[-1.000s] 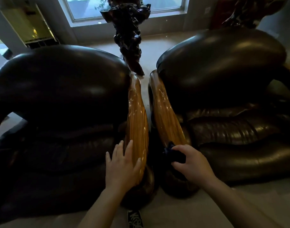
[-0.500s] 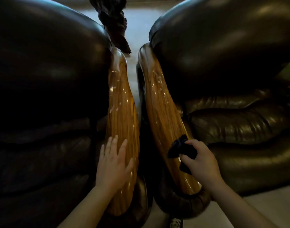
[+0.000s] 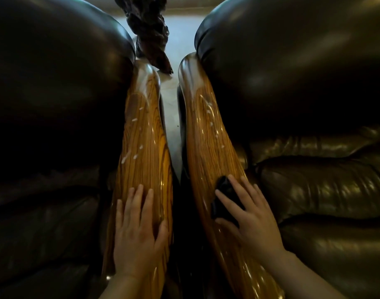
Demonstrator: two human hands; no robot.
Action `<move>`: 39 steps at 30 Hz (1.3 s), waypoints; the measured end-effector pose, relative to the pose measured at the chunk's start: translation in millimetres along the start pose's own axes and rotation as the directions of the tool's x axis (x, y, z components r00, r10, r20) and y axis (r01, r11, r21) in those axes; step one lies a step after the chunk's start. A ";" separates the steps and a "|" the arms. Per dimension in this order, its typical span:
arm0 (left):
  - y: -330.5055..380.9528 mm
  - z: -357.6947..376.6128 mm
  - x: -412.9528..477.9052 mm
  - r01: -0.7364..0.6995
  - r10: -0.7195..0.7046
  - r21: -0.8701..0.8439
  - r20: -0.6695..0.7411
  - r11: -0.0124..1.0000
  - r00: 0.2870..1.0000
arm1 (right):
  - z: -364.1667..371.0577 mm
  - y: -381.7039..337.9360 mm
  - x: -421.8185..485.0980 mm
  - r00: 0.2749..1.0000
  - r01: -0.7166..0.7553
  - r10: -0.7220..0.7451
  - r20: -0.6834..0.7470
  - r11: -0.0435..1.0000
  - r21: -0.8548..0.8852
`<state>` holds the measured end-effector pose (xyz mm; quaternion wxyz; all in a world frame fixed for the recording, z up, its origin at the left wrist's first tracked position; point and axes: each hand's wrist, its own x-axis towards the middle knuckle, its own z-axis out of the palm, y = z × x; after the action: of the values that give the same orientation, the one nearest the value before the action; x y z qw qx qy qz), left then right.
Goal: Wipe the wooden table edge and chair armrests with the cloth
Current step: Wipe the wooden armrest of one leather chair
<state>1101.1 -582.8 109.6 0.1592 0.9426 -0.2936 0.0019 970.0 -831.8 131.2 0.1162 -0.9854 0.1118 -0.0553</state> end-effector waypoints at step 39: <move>0.1 -18.6 38.4 0.057 -0.060 -0.102 -0.030 0.993 0.998 | 3.7 -26.6 101.8 0.963 -0.197 0.215 -0.164 0.973 0.117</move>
<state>1134.5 -598.5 131.0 0.2113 0.9414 -0.2629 -0.0020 1074.7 -829.5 142.5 0.1601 -0.9526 0.2207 -0.1351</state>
